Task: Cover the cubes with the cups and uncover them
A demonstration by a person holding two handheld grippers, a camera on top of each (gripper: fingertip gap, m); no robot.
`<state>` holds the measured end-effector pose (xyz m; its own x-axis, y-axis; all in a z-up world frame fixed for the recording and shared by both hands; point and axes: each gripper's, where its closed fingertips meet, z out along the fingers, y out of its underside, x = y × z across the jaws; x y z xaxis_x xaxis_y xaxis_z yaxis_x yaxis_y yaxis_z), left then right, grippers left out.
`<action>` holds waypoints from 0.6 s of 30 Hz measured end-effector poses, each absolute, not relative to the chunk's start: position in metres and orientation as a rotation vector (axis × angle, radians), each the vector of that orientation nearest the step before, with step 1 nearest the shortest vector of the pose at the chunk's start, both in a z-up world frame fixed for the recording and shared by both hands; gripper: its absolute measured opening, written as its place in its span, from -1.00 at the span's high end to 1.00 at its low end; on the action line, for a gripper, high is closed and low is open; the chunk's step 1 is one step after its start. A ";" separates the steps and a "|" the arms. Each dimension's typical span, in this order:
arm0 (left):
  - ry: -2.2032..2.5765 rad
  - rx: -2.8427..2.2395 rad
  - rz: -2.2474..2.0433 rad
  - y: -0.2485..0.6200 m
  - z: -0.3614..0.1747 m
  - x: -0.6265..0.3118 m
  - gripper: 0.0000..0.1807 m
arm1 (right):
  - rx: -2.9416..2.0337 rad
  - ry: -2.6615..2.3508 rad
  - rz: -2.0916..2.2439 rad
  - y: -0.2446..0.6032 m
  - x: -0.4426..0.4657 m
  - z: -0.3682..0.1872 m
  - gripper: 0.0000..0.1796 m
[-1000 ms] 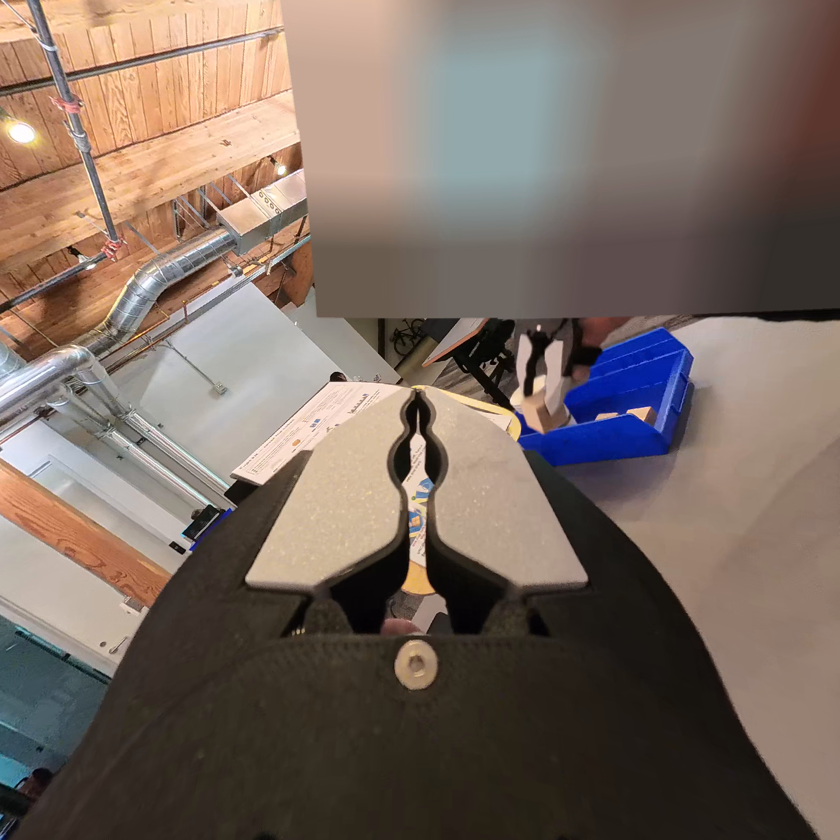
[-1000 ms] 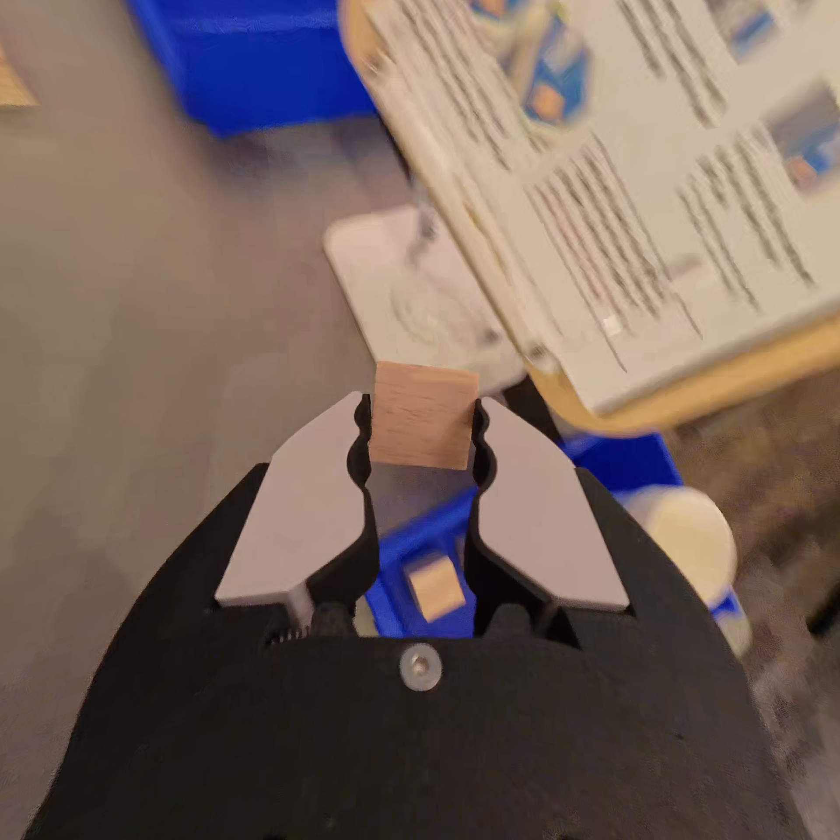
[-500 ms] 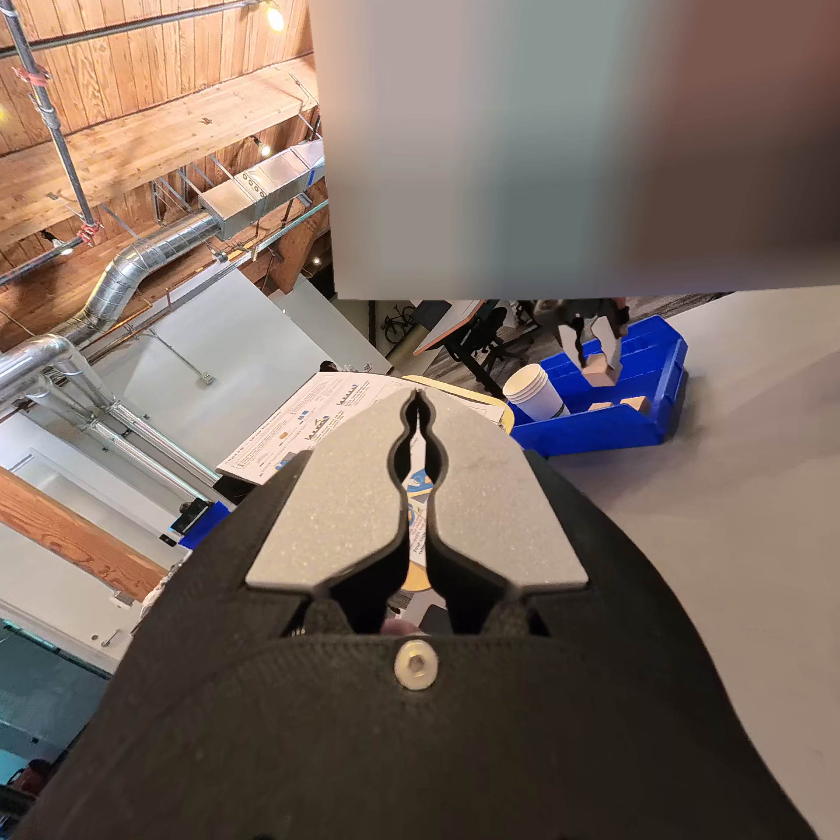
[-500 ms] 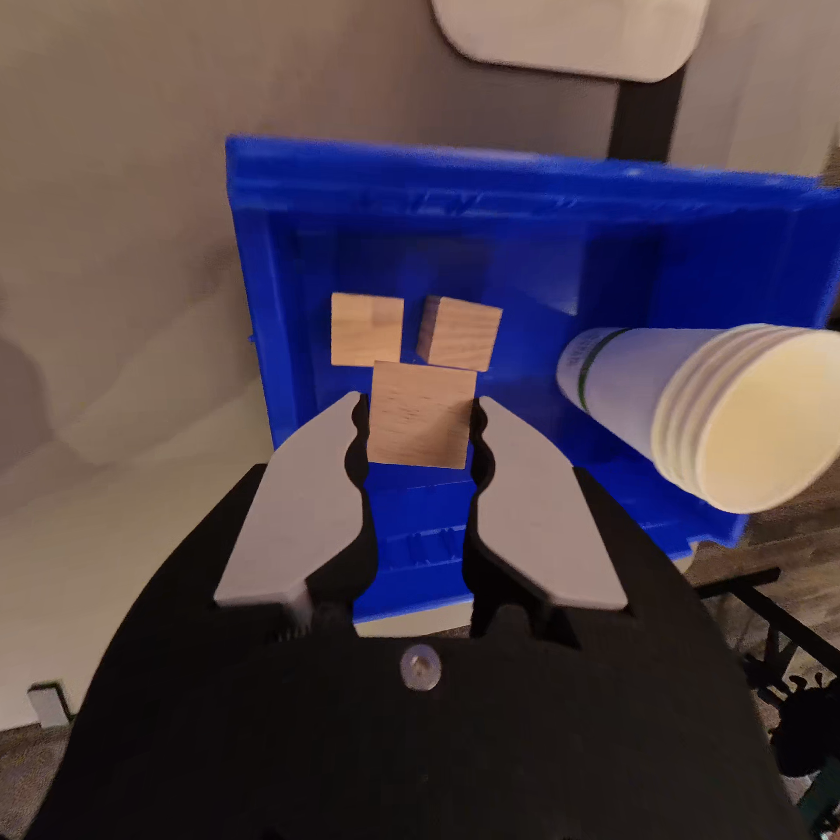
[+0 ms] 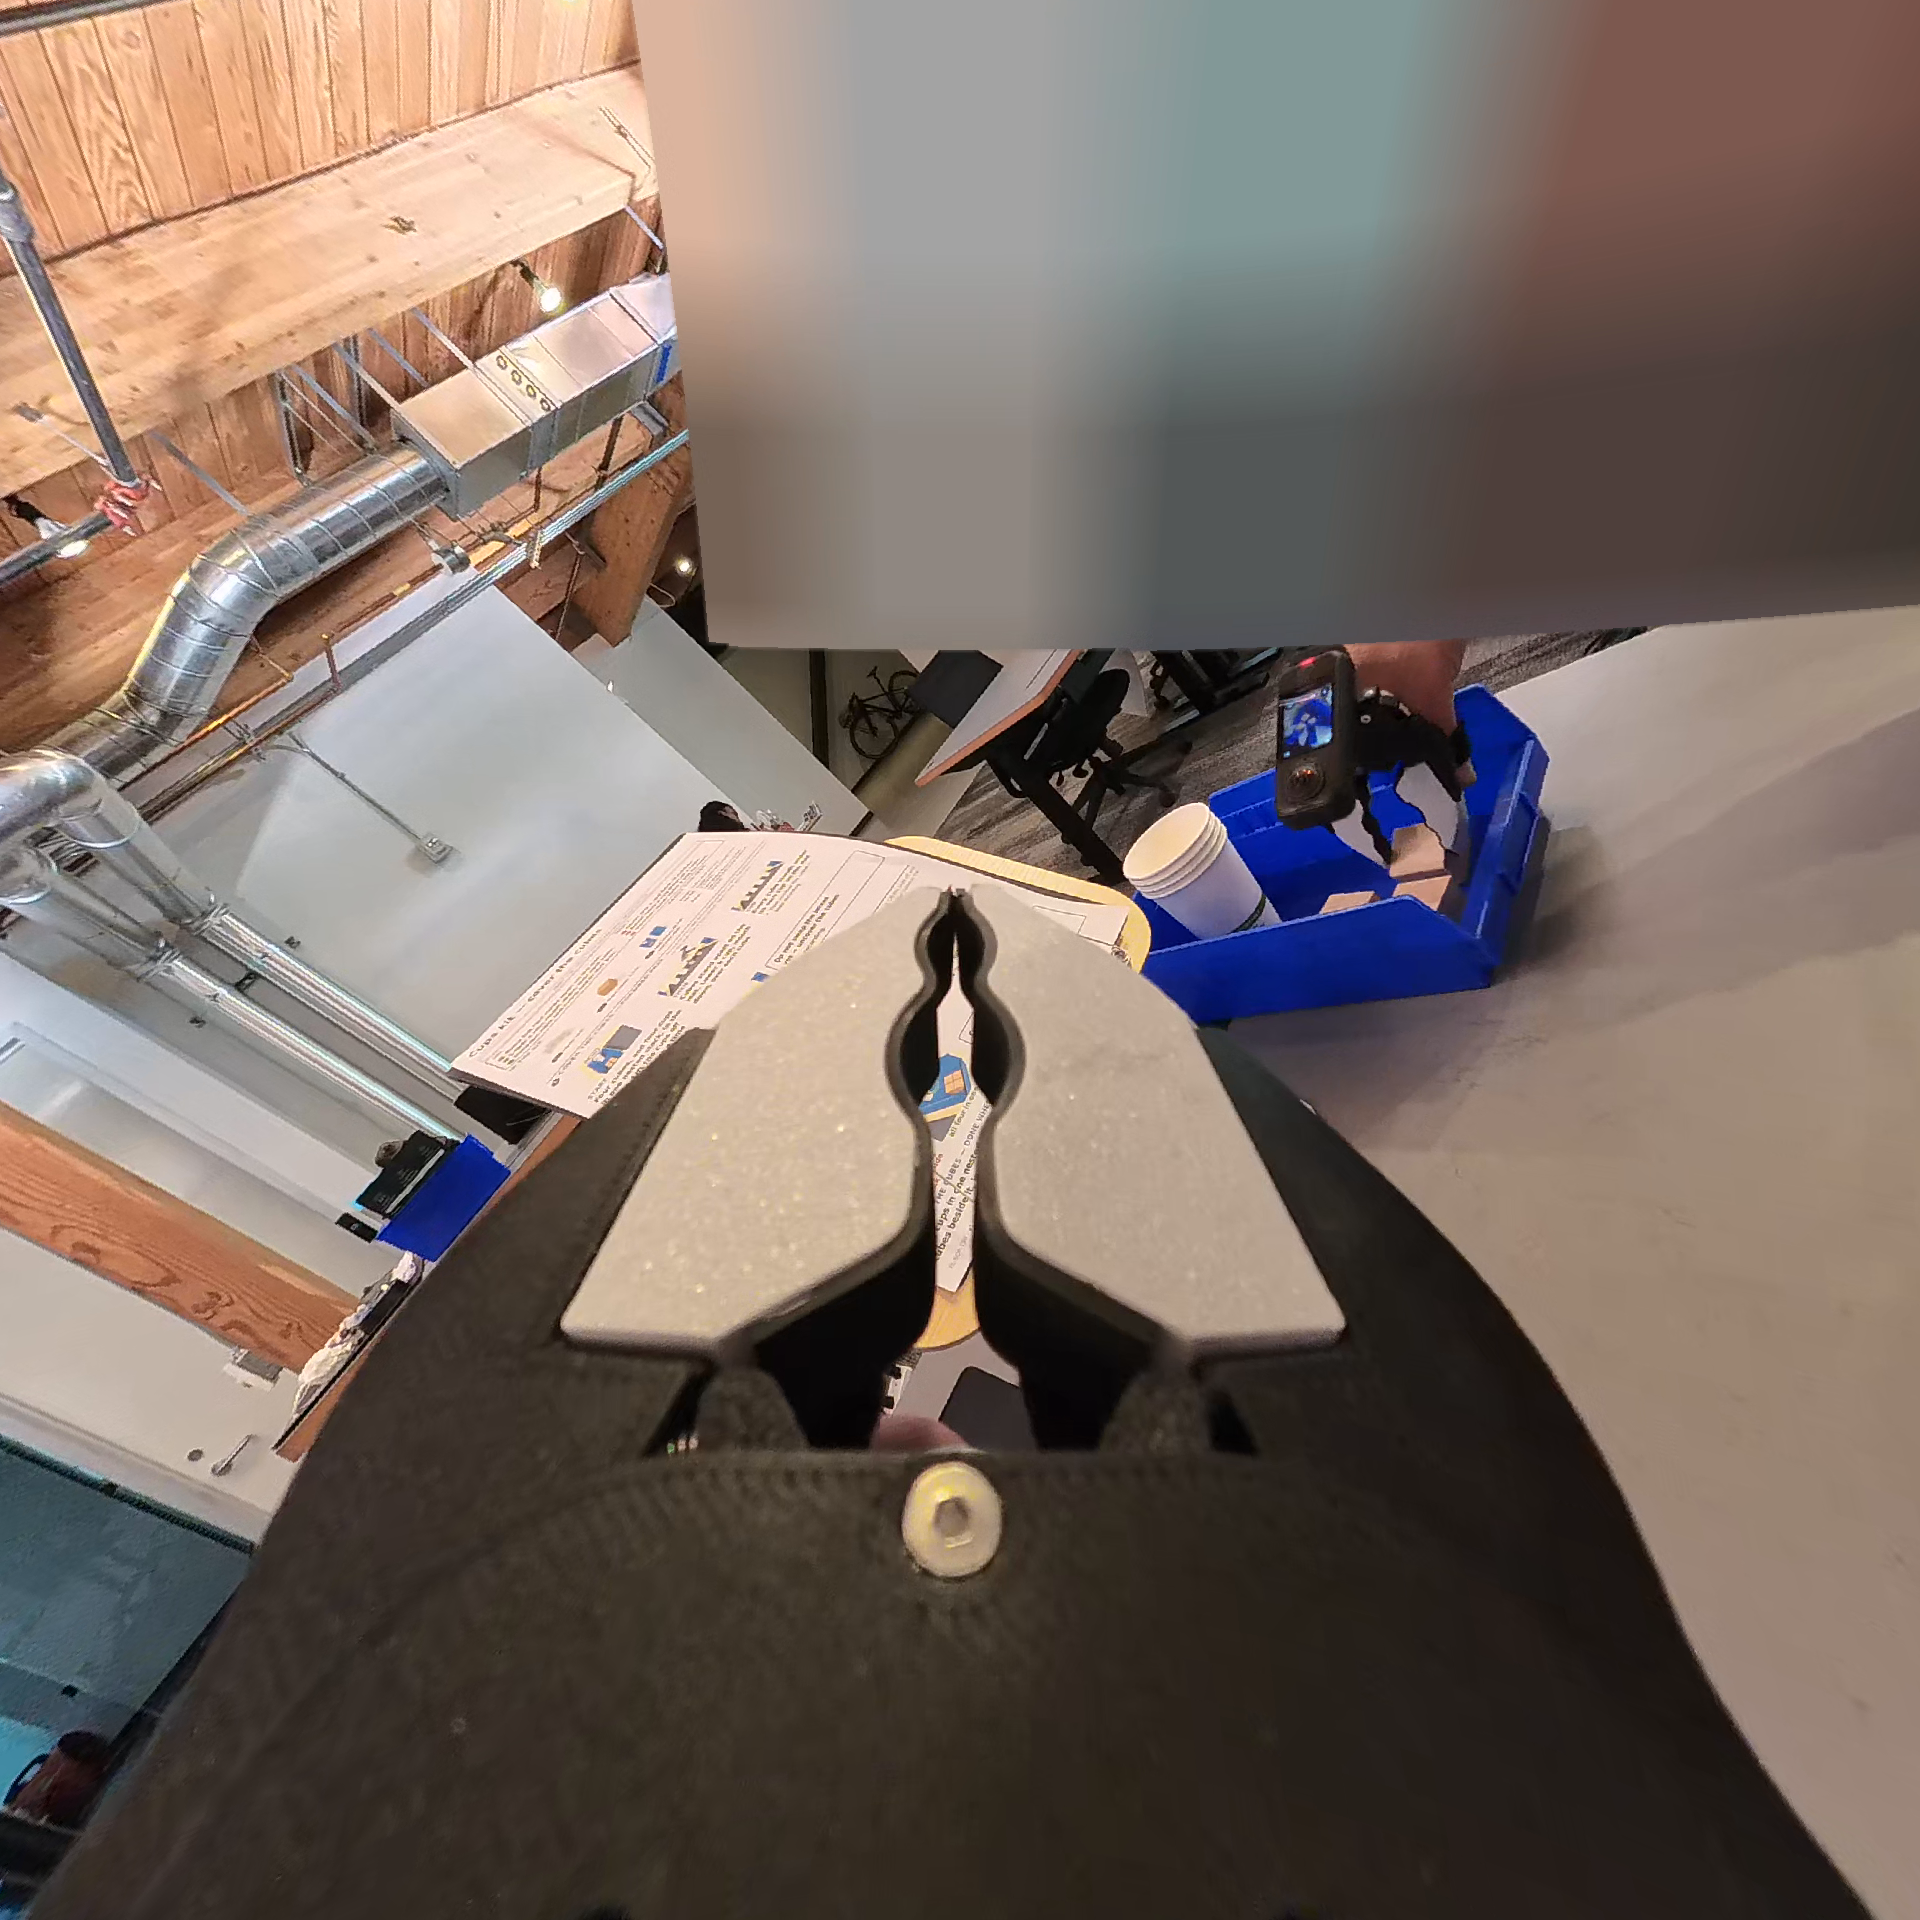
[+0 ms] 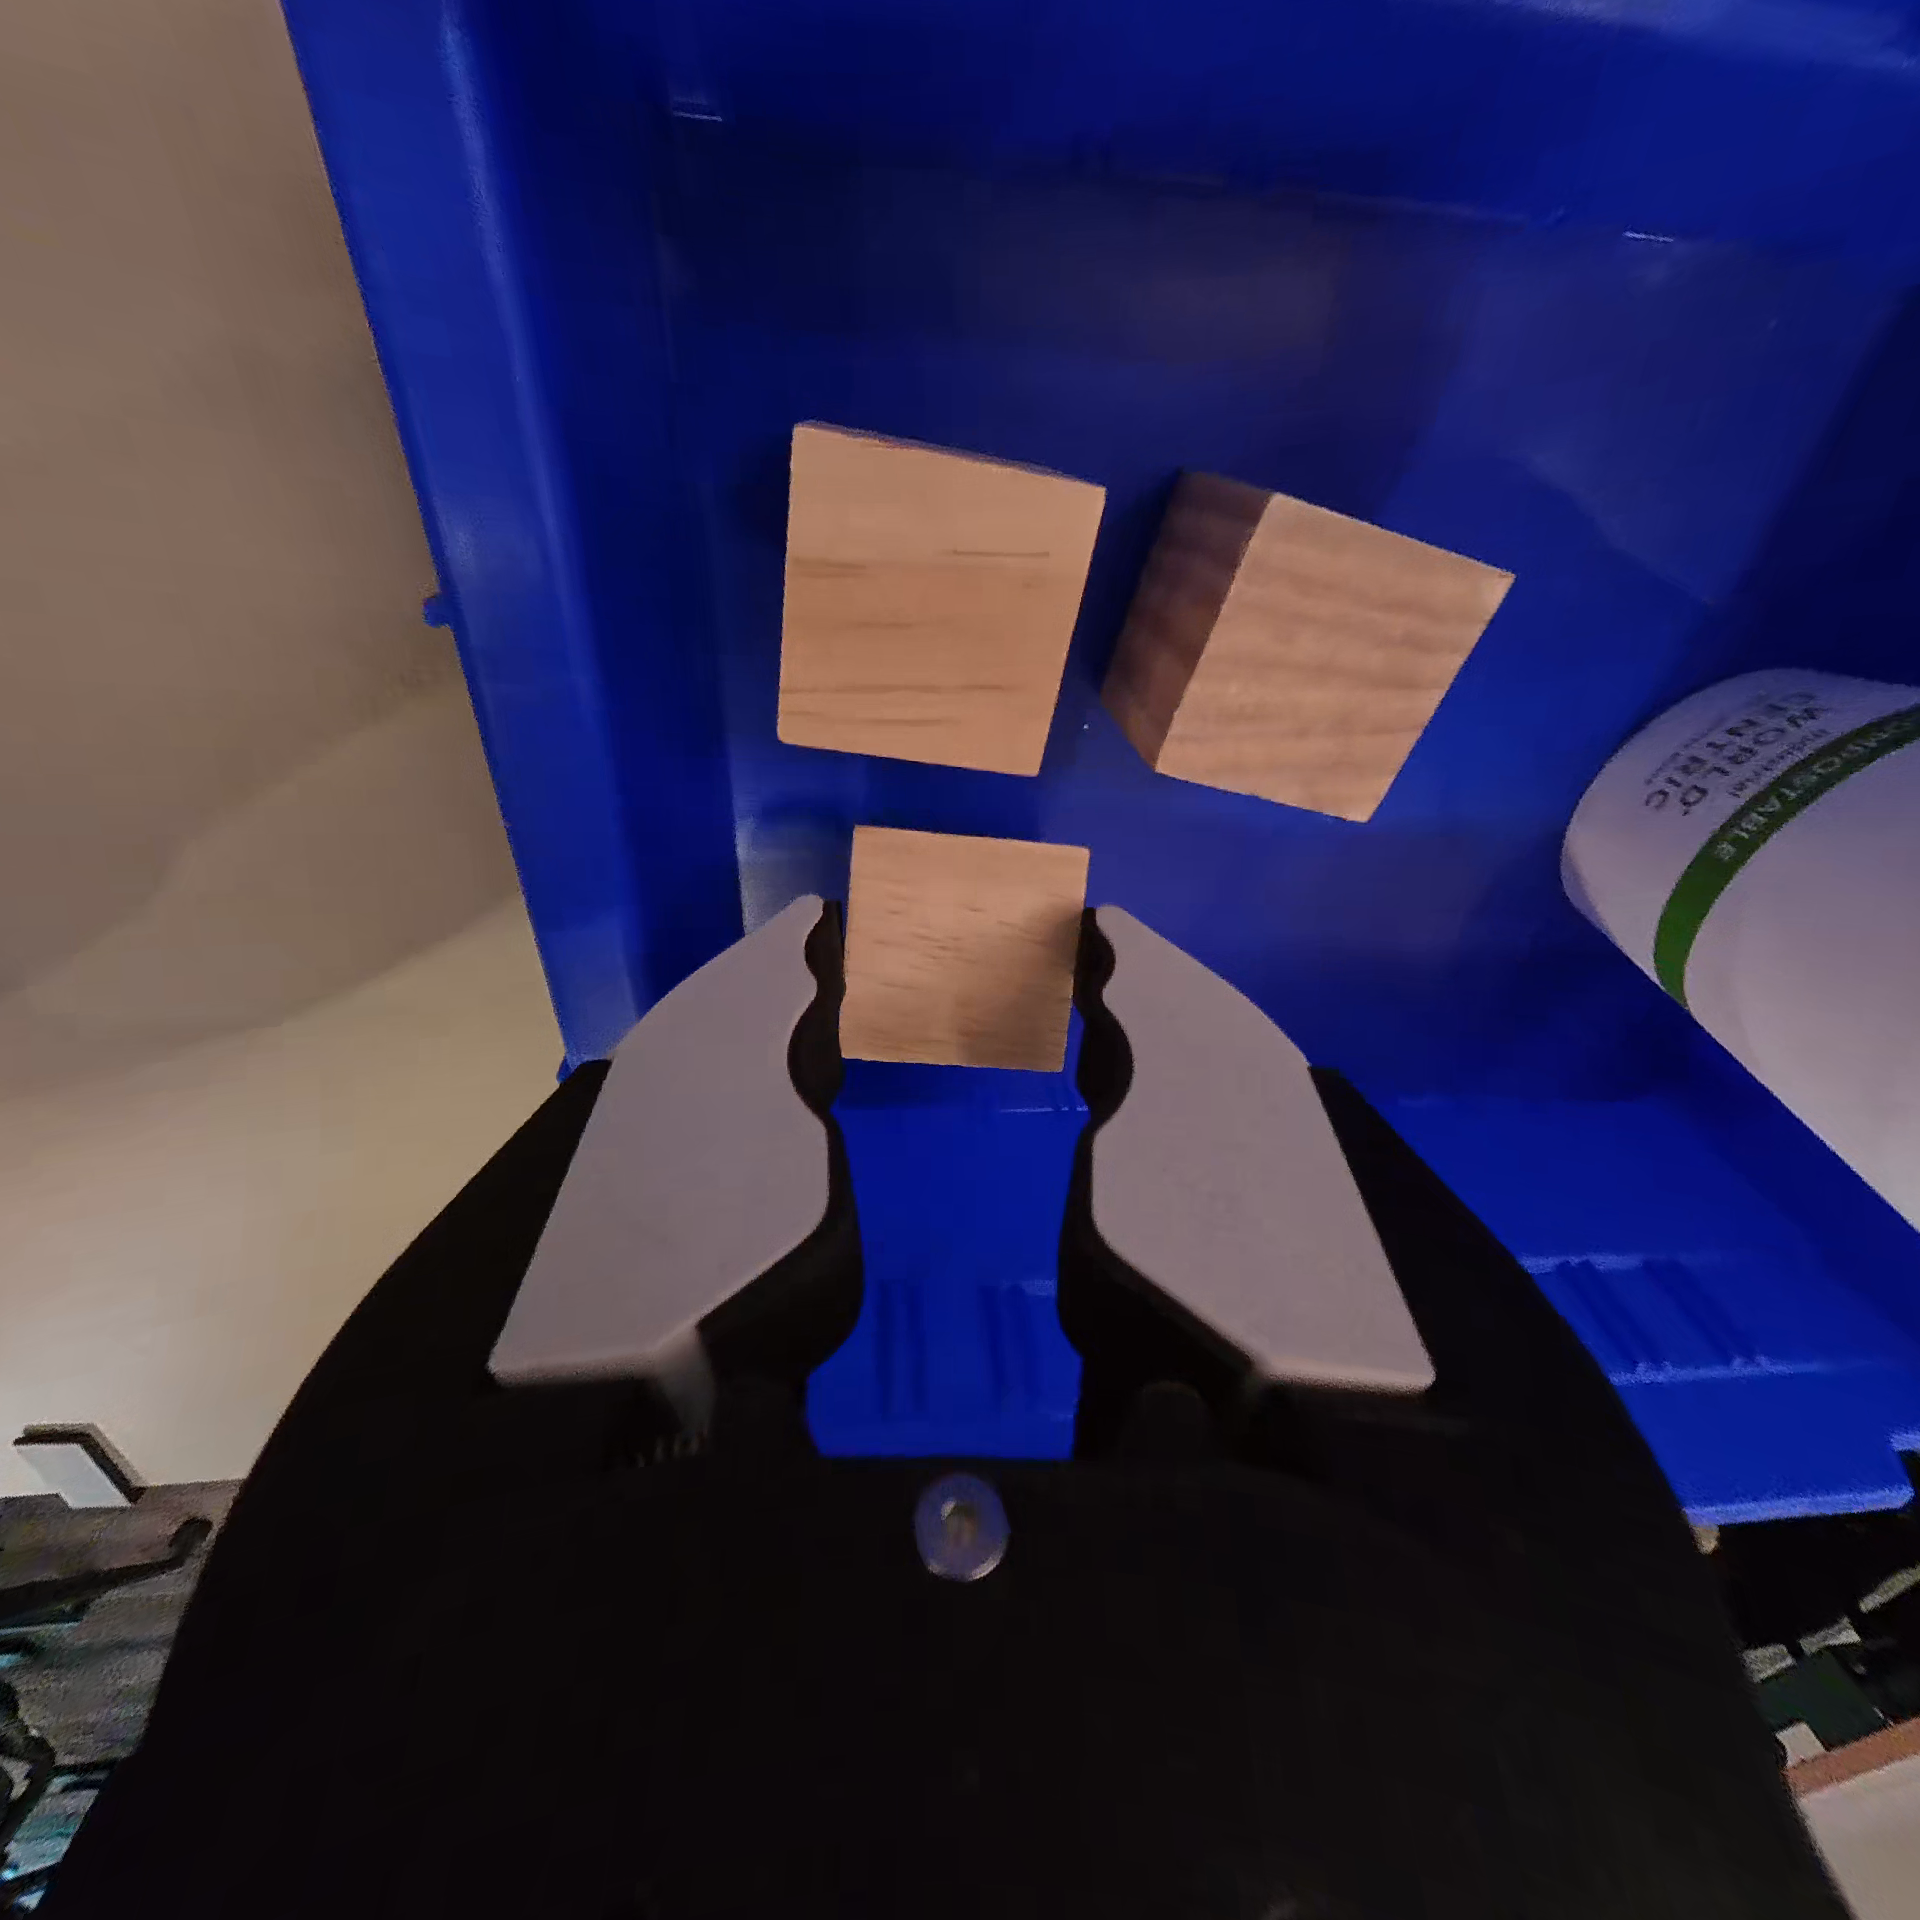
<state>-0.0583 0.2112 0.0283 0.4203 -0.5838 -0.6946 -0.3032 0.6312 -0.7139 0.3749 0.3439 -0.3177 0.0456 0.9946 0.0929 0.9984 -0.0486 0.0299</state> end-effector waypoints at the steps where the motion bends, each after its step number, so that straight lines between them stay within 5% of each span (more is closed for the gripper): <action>1: 1.166 -0.920 -0.211 0.211 0.028 -0.058 1.00 | -2.243 -2.131 -0.126 0.344 0.374 -0.317 0.52; 18: 1.176 -0.923 -0.209 0.212 0.027 -0.054 1.00 | -2.239 -2.131 -0.090 0.339 0.375 -0.319 0.52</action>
<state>-0.0541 0.2120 0.0270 0.4124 -0.5853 -0.6981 -0.3093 0.6309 -0.7116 0.3746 0.3392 -0.3194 0.0494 0.9959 0.0762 0.9987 -0.0499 0.0046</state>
